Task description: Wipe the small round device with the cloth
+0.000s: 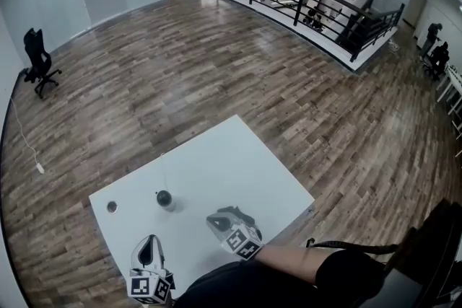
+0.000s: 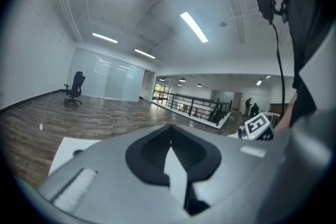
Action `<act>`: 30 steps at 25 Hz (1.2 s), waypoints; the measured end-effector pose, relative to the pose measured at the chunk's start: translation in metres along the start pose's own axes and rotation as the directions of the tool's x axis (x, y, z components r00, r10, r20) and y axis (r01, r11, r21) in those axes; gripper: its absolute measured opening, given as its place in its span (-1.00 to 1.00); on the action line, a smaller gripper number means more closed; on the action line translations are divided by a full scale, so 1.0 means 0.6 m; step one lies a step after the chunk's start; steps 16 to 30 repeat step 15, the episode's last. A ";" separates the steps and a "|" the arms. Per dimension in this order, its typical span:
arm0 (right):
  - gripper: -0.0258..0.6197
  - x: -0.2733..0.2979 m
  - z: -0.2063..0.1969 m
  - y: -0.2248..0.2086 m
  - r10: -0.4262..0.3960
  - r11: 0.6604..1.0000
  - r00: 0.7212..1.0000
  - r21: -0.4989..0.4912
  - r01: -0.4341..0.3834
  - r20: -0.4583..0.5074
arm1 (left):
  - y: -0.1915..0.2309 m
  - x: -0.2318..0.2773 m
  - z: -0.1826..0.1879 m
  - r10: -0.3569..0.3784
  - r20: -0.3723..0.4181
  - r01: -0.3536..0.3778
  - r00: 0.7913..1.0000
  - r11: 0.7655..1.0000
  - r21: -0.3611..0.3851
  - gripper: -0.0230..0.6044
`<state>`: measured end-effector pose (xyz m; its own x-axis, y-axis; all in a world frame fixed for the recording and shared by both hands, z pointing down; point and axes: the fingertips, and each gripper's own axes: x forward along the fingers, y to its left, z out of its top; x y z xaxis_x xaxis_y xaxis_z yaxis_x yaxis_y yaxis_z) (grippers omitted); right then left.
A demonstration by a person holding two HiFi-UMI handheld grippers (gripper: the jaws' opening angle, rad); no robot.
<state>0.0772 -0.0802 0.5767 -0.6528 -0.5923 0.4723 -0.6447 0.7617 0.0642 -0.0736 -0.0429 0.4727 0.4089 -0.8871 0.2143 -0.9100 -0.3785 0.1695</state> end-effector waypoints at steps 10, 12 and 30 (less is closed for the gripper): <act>-0.92 0.004 -0.008 -0.008 -0.036 0.999 0.999 0.022 0.036 -0.003 | 0.004 -0.005 0.003 -0.006 0.000 0.006 1.000 1.000 -0.011 -0.91; -0.92 0.004 -0.008 -0.015 -0.045 0.999 0.999 0.025 0.045 0.001 | 0.006 -0.005 0.003 0.000 -0.001 0.000 1.000 1.000 -0.009 -0.91; -0.92 -0.001 -0.005 -0.028 -0.057 0.998 0.998 0.021 0.057 -0.006 | 0.007 -0.004 0.004 0.007 -0.001 -0.007 1.000 1.000 -0.015 -0.91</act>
